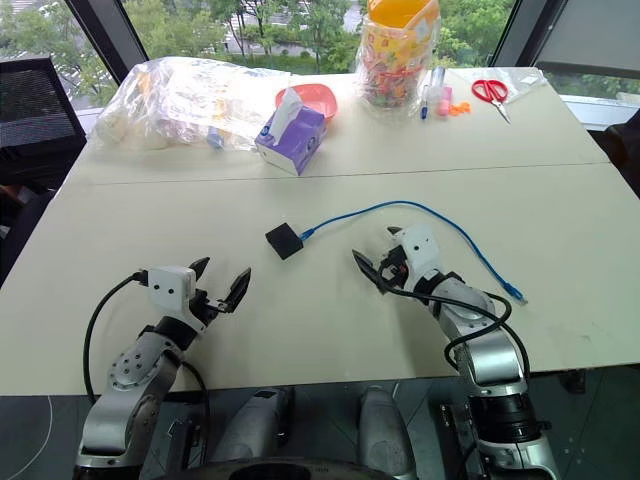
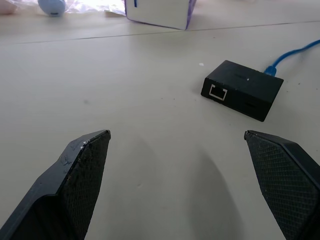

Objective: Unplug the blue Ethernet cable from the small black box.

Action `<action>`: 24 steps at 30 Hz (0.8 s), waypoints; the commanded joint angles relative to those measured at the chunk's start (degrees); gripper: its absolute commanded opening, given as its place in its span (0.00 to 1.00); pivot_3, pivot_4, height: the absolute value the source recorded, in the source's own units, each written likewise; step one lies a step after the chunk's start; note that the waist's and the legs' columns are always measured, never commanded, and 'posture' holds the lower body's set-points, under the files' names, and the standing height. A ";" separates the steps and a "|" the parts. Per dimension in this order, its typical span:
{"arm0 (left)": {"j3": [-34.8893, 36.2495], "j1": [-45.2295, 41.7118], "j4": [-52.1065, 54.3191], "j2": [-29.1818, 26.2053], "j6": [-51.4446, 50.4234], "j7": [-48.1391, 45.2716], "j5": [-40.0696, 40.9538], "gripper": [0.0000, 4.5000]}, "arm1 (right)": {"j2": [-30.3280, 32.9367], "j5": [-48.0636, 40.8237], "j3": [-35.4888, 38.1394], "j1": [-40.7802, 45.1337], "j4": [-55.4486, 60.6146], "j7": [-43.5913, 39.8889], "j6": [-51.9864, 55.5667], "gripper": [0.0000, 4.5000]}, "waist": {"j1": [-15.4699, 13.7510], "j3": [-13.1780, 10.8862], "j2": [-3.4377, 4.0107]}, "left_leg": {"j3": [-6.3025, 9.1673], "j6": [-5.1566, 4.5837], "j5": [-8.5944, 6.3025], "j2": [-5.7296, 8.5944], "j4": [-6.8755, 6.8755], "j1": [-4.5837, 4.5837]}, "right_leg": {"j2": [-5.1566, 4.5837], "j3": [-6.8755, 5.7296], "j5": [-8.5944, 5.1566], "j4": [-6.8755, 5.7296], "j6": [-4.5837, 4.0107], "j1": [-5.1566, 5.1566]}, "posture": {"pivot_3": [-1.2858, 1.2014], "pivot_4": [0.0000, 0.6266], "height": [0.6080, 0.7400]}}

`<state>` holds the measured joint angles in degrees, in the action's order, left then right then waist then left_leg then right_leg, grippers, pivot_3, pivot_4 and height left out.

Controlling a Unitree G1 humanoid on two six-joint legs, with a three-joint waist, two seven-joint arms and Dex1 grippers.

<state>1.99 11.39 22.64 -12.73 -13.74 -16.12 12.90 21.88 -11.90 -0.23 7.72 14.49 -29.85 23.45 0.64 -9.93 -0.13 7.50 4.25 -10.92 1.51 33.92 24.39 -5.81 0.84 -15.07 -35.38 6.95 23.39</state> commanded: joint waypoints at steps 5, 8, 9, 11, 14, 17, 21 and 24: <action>1.88 -1.01 4.15 -0.04 -2.42 0.99 1.73 0.99 | 3.54 -2.43 1.56 3.27 -0.09 -3.80 0.85 1.00 | -0.01 -0.01 -0.02 | 0.00 0.00 0.00 0.01 0.03 0.00 | 0.00 0.00 0.01 -0.02 0.01 -0.01 | 0.52 0.24 0.90; 2.00 -1.42 5.16 -0.65 -3.88 0.53 2.25 0.99 | 5.42 -4.18 1.95 5.05 -0.97 -6.48 2.59 1.00 | 0.00 -0.02 -0.02 | 0.00 -0.01 0.01 0.00 0.07 -0.01 | 0.02 0.00 0.01 -0.09 0.01 -0.01 | 0.52 0.24 0.90; 2.16 -1.35 5.77 -1.08 -4.77 0.22 2.75 0.99 | 6.44 -4.82 1.97 5.89 -1.24 -7.96 3.25 1.00 | 0.02 -0.02 -0.02 | 0.00 -0.01 0.01 0.00 0.07 -0.02 | 0.02 0.00 0.01 -0.10 0.01 -0.02 | 0.52 0.24 0.90; 2.53 -1.05 6.93 -1.80 -6.69 -0.46 4.03 0.99 | 8.18 -5.81 1.84 7.29 -1.64 -10.43 4.19 1.00 | 0.04 -0.02 -0.03 | 0.00 -0.01 0.01 0.00 0.08 -0.02 | 0.02 0.01 0.01 -0.13 0.01 -0.02 | 0.52 0.24 0.90; 3.85 0.07 9.53 -3.78 -9.73 -2.41 7.08 0.99 | 10.59 -7.81 1.77 10.00 -2.15 -13.39 7.03 1.00 | 0.15 -0.03 -0.04 | 0.00 -0.02 0.01 0.00 0.09 -0.02 | 0.04 0.01 0.01 -0.15 0.01 -0.01 | 0.52 0.24 0.90; 5.66 0.61 10.90 -6.22 -12.40 -4.72 10.36 0.99 | 12.68 -8.89 1.17 12.01 -2.30 -16.42 8.36 1.00 | 0.08 -0.04 -0.04 | 0.00 -0.02 0.01 -0.01 0.09 -0.03 | 0.04 0.01 0.01 -0.17 0.01 -0.01 | 0.52 0.24 0.90; 8.92 0.23 9.27 -10.36 -16.09 -10.01 16.86 0.99 | 15.81 -9.26 -0.45 14.39 -2.76 -21.64 8.34 1.00 | 0.05 -0.05 -0.03 | 0.00 -0.02 0.01 -0.02 0.11 -0.04 | 0.05 0.01 0.01 -0.18 0.01 -0.02 | 0.52 0.24 0.90; 13.10 -1.66 7.81 -13.50 -20.98 -13.54 24.61 0.99 | 17.15 -9.45 -0.94 16.57 -4.02 -24.01 8.16 1.00 | 0.06 -0.06 -0.06 | 0.00 -0.02 0.01 -0.02 0.13 -0.04 | 0.05 0.00 0.01 -0.19 0.00 -0.02 | 0.52 0.24 0.90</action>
<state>12.15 10.52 29.67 -24.83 -32.74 -27.59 32.94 37.95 -20.52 -1.69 22.70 10.33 -52.46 32.19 0.70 -9.99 -0.19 7.50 4.23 -10.91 1.49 34.07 24.35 -5.76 0.84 -15.06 -35.61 6.95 23.38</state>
